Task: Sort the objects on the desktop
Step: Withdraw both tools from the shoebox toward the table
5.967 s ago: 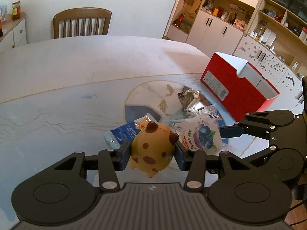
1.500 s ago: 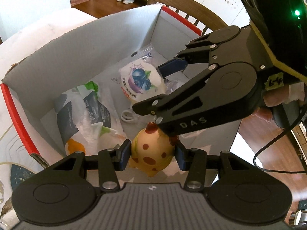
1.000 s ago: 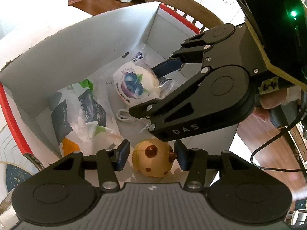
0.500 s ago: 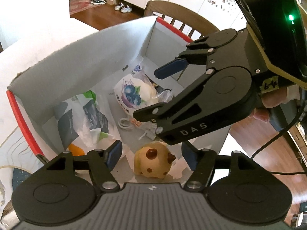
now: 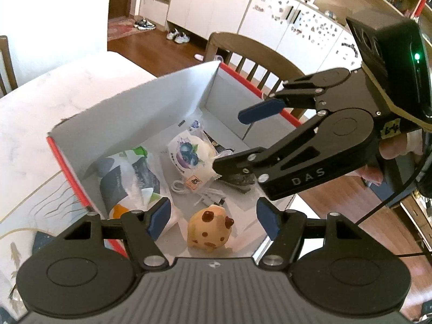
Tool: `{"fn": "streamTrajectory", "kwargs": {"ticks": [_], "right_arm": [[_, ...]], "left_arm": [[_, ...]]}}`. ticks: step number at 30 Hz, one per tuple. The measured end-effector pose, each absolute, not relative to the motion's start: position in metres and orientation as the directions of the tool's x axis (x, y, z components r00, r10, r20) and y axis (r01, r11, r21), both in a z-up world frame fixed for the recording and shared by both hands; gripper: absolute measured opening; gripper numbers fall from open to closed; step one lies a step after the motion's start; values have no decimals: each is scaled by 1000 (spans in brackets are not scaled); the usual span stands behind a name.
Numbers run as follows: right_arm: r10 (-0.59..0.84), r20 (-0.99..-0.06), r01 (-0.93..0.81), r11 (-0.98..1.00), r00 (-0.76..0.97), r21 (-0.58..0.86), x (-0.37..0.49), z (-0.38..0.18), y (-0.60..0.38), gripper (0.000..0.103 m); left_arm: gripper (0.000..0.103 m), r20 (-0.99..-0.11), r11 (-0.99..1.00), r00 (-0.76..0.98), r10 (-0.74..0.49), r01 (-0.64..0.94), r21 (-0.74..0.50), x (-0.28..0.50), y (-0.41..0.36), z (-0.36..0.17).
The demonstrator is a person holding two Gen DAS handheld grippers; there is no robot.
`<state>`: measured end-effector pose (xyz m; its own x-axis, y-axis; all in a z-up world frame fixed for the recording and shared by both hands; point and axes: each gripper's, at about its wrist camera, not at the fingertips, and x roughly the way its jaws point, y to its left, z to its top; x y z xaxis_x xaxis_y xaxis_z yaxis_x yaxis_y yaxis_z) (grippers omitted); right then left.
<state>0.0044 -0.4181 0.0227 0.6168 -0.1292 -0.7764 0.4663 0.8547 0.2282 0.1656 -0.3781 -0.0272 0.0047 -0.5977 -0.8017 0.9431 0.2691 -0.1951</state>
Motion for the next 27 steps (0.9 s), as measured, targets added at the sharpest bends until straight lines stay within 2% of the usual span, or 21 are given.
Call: {"fn": "streamTrajectory", "kwargs": {"ticks": [16, 27], "right_arm": [[-149, -719, 476, 835, 679, 276, -2, 66, -377, 75], [-153, -718, 488, 824, 680, 287, 17, 81, -338, 75]], "left_arm": [[69, -746, 283, 41, -665, 938, -200, 161, -316, 5], [69, -718, 277, 48, -694, 939, -205, 169, -265, 21]]}}
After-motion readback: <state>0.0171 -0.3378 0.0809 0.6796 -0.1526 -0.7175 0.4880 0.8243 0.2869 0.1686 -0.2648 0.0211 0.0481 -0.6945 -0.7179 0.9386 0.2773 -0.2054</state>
